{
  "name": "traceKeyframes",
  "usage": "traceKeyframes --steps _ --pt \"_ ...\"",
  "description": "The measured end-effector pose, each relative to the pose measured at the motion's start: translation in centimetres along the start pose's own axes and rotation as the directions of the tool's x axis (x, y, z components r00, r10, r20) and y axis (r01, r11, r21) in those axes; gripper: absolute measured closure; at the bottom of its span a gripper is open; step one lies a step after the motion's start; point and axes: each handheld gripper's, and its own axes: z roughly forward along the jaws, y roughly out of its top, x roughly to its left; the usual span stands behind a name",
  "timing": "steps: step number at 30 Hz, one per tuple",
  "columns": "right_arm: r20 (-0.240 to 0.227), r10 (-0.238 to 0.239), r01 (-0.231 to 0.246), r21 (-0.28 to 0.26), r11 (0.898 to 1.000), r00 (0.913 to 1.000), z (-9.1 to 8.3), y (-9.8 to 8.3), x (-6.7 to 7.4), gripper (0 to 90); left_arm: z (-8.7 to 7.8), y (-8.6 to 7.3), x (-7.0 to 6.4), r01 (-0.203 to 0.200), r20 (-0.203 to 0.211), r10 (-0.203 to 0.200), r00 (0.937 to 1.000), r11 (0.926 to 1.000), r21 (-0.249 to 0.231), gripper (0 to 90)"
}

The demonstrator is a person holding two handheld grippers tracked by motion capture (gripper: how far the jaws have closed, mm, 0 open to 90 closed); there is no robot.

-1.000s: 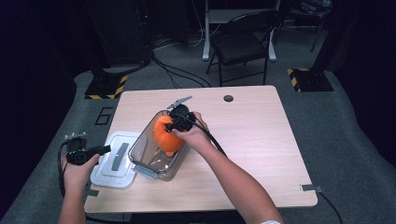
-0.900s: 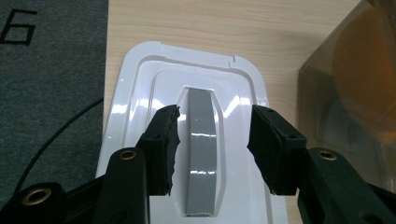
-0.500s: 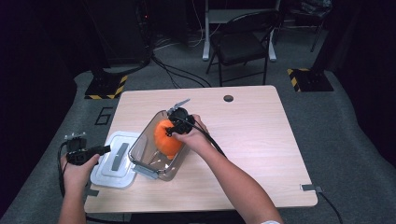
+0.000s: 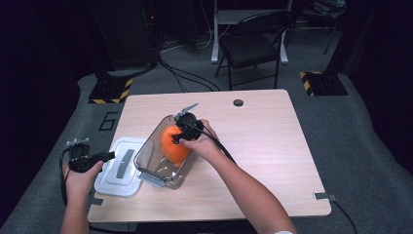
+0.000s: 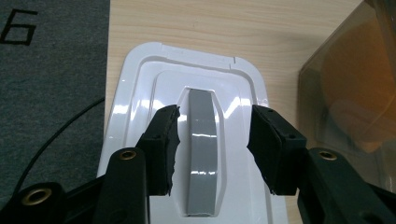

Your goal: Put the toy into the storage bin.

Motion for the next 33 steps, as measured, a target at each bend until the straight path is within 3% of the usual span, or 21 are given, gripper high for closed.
traceKeyframes --steps 16,19,33 --pt "-0.017 0.030 -0.030 -0.041 0.999 0.9994 -1.9 0.1 0.1 56.2 0.1 0.0 -0.1 -0.003 -0.001 0.003 1.0000 1.0000 0.003 51.9" --pt "-0.016 0.015 -0.016 -0.052 0.999 0.9998 -2.1 0.0 -0.1 56.1 0.1 0.0 -0.1 0.002 -0.001 -0.002 1.0000 1.0000 0.002 51.9" --pt "-0.005 0.032 -0.033 -0.095 0.995 0.9995 -4.4 -1.4 -0.7 53.7 0.8 -0.2 -0.6 -0.026 -0.003 0.026 0.9996 0.9995 0.019 51.9"
